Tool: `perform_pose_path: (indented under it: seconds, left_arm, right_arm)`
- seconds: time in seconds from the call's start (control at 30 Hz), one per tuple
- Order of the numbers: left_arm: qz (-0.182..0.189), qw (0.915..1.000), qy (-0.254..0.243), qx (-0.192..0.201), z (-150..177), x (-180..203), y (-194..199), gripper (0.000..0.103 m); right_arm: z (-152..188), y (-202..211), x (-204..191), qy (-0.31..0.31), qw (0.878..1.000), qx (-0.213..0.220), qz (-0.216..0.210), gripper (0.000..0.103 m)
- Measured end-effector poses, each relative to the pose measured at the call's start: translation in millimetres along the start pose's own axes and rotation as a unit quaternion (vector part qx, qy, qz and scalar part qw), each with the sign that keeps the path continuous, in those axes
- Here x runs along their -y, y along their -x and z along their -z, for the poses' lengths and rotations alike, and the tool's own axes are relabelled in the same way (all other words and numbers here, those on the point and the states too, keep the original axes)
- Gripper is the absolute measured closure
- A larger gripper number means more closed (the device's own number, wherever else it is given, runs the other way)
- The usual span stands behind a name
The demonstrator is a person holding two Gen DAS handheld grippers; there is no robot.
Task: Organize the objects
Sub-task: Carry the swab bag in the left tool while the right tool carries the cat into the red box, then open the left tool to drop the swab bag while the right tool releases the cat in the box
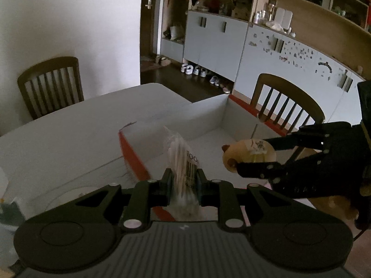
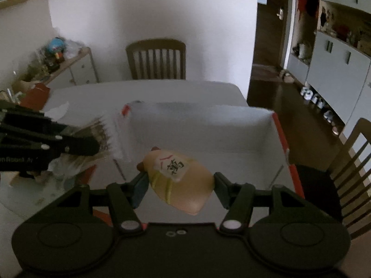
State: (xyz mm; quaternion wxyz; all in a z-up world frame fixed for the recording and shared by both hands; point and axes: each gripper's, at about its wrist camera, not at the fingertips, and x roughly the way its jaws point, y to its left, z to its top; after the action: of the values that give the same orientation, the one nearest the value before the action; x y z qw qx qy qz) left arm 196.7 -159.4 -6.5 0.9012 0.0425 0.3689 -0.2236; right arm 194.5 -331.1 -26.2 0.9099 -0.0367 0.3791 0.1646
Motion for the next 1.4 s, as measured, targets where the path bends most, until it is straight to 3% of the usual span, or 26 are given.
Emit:
perform_pose_path:
  seconds: [0.23, 0.63, 1.2, 1.3, 1.37, 1.4]
  left_arm:
    - [-0.005, 0.9986, -0.022, -0.049, -15.8, 18.4, -52.0, 0.083]
    - [-0.018, 0.9885, -0.041, -0.145, -11.1, 26.1, -133.5, 0.083]
    - [-0.004, 0.9790, -0.006, -0.204, -11.4, 15.2, -169.8, 0.083]
    - [-0.008, 0.9799, -0.004, -0.199, -11.7, 14.5, -166.1, 0.073]
    - [-0.006, 0.9814, -0.001, -0.192, -12.4, 14.4, -160.4, 0.055]
    - [-0.002, 0.9827, 0.001, -0.185, -12.5, 14.2, -156.5, 0.055]
  right_arm:
    - [4.5, -26.9, 14.6, 0.005, 0.999, -0.036, 0.012, 0.043]
    - [4.7, -75.9, 30.4, 0.025, 0.992, -0.123, 0.023, 0.043]
    - [7.1, -95.1, 33.4, 0.036, 0.987, -0.156, 0.019, 0.037]
    - [7.0, -87.9, 36.3, 0.032, 0.988, -0.148, 0.011, 0.034]
    - [5.7, -79.9, 36.5, 0.032, 0.990, -0.139, 0.006, 0.033]
    - [5.6, -76.0, 36.2, 0.032, 0.990, -0.134, 0.004, 0.033]
